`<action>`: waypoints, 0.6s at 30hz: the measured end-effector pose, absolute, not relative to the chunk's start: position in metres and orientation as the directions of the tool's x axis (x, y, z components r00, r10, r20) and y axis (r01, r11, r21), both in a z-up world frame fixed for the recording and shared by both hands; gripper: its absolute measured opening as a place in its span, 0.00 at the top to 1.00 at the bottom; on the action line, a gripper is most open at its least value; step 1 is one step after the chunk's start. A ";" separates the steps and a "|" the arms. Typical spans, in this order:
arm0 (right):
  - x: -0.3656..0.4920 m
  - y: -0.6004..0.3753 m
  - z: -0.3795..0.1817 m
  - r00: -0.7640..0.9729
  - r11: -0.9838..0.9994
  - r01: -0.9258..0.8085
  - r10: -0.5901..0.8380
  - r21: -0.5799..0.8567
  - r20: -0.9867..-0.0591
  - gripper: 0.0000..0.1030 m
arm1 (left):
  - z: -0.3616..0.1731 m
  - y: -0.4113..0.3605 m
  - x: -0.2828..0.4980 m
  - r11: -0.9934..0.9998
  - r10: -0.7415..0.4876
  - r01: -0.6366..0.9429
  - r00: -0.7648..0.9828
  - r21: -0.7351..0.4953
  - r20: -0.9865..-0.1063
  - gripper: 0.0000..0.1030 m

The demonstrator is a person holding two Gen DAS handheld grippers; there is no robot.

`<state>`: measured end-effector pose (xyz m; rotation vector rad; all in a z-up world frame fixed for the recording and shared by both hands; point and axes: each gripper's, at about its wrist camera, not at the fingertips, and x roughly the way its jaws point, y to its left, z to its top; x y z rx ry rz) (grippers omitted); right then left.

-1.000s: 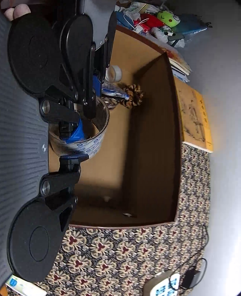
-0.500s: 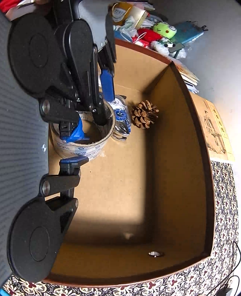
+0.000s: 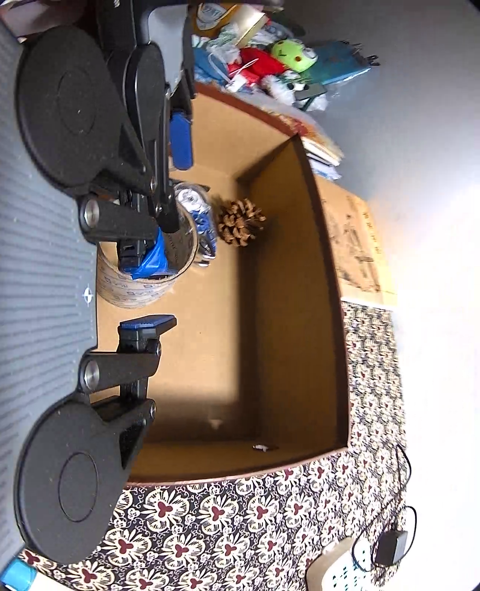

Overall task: Organize rigid objects
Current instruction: 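Carry the tape roll into the cardboard box and open the right gripper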

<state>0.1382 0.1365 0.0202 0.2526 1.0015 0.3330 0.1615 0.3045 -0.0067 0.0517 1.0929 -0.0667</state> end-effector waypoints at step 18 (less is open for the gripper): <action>0.080 0.143 0.052 0.648 0.943 -0.168 0.326 0.288 -0.689 0.92 | 0.030 0.307 0.106 0.998 0.049 -0.003 0.551 0.057 -0.833 0.40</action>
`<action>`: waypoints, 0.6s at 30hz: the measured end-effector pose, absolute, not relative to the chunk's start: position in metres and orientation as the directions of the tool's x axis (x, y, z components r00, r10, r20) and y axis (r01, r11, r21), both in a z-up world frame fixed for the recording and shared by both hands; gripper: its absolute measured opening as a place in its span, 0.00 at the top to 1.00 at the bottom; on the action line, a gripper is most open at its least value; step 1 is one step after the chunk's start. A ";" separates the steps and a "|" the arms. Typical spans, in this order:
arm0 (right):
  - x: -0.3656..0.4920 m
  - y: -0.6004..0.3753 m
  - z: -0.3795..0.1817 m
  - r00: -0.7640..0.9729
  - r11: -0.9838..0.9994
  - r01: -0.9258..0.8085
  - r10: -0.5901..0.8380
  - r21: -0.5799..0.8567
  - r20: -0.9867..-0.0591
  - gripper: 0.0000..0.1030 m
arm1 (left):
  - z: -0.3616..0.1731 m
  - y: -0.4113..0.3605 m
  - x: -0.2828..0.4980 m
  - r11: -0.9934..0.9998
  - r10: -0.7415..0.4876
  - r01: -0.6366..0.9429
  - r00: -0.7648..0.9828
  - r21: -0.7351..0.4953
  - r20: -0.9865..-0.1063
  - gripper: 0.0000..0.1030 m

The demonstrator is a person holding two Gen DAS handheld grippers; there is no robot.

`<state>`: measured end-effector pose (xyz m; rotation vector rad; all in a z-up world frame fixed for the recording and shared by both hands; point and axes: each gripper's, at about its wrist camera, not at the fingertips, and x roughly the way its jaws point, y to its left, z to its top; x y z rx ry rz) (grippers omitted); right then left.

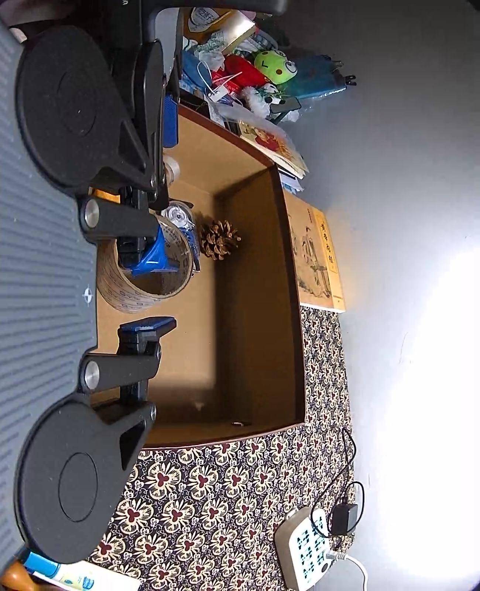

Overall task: Organize rigid objects
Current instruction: 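Withdraw the right gripper from the box toward the orange gourd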

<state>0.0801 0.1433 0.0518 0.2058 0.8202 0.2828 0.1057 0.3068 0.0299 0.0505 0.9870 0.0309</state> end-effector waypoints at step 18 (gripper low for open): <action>0.024 0.144 0.063 0.729 0.942 -0.158 0.314 0.297 -0.608 0.89 | 0.047 0.301 0.044 0.994 0.096 -0.016 0.604 0.108 -0.791 0.40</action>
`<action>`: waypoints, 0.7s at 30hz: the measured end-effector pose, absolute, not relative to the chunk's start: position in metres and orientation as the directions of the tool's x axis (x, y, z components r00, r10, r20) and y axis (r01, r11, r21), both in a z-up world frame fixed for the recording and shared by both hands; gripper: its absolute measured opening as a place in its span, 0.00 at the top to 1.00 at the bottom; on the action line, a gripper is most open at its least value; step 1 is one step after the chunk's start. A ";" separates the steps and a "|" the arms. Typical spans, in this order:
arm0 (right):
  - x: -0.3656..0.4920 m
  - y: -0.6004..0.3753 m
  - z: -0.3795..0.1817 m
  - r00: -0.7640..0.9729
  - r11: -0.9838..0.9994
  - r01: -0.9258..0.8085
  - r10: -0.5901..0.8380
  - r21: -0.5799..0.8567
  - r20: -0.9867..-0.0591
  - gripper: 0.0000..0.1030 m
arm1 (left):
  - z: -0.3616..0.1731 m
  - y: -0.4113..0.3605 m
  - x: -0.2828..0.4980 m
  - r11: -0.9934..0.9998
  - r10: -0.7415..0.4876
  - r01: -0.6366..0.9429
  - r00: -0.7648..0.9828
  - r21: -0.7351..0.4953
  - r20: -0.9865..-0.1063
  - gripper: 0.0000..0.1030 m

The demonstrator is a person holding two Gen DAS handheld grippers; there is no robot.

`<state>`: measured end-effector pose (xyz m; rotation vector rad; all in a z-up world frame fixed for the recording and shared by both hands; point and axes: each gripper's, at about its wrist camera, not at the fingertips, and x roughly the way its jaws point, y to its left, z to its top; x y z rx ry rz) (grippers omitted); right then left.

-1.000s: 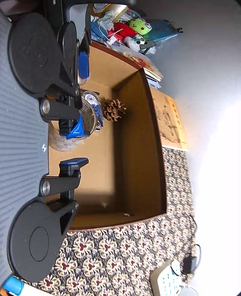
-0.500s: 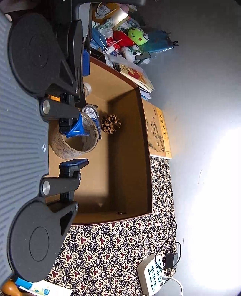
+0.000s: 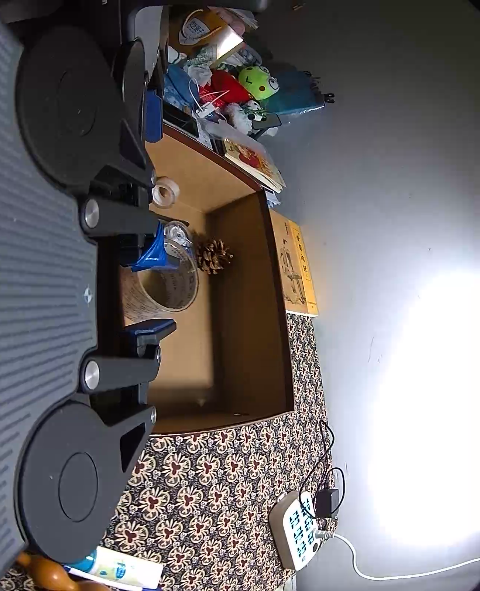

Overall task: Organize rigid objects
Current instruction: 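Withdraw the right gripper from the box toward the orange gourd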

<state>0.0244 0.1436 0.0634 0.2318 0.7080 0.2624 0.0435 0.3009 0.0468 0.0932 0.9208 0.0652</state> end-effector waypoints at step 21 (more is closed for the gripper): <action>-0.001 0.097 0.055 0.661 0.933 -0.147 0.339 0.328 -0.669 0.88 | 0.033 0.238 0.008 0.992 0.094 0.019 0.531 0.123 -0.842 0.36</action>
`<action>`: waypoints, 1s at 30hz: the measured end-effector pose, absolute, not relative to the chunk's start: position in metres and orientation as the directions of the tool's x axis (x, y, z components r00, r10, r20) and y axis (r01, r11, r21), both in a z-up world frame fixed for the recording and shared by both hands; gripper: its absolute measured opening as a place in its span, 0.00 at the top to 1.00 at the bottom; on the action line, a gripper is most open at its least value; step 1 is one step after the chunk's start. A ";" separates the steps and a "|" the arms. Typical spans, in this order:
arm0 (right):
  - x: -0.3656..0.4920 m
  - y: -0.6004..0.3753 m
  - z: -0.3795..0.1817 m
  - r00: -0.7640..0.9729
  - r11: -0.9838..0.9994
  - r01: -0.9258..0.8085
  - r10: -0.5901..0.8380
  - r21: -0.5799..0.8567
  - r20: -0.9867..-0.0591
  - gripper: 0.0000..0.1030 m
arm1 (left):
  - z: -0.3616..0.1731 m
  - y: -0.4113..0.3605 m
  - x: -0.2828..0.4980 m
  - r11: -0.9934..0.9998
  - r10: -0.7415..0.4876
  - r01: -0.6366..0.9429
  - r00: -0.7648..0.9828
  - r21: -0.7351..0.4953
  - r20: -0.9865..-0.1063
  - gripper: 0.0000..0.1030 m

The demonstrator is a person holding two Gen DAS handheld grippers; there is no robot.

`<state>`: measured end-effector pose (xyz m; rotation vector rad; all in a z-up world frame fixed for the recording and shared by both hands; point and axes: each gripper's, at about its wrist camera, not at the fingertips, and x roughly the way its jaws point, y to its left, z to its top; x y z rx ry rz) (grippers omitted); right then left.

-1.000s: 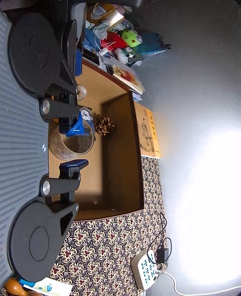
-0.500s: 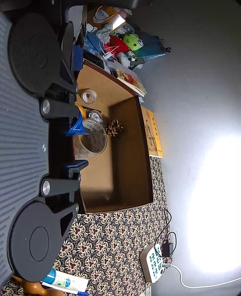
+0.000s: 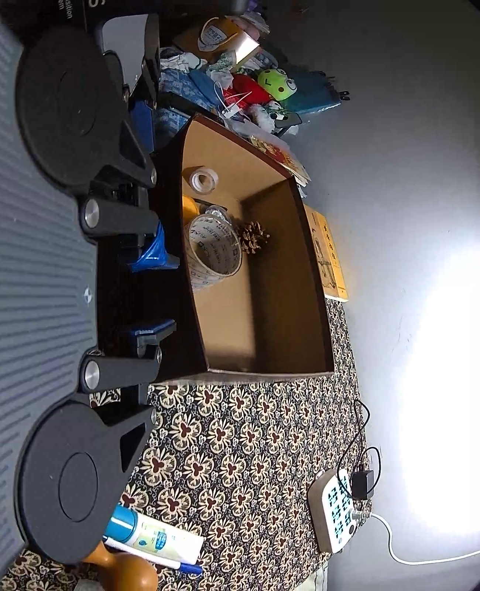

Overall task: Organize rigid objects
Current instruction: 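Withdraw the right gripper from the box toward the orange gourd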

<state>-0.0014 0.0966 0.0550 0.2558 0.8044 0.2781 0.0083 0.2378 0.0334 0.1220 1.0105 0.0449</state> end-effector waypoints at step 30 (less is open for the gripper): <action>-0.029 -0.021 0.035 0.622 0.922 -0.076 0.342 0.380 -0.705 0.88 | 0.015 0.117 -0.009 0.984 0.097 0.084 0.474 0.154 -0.875 0.35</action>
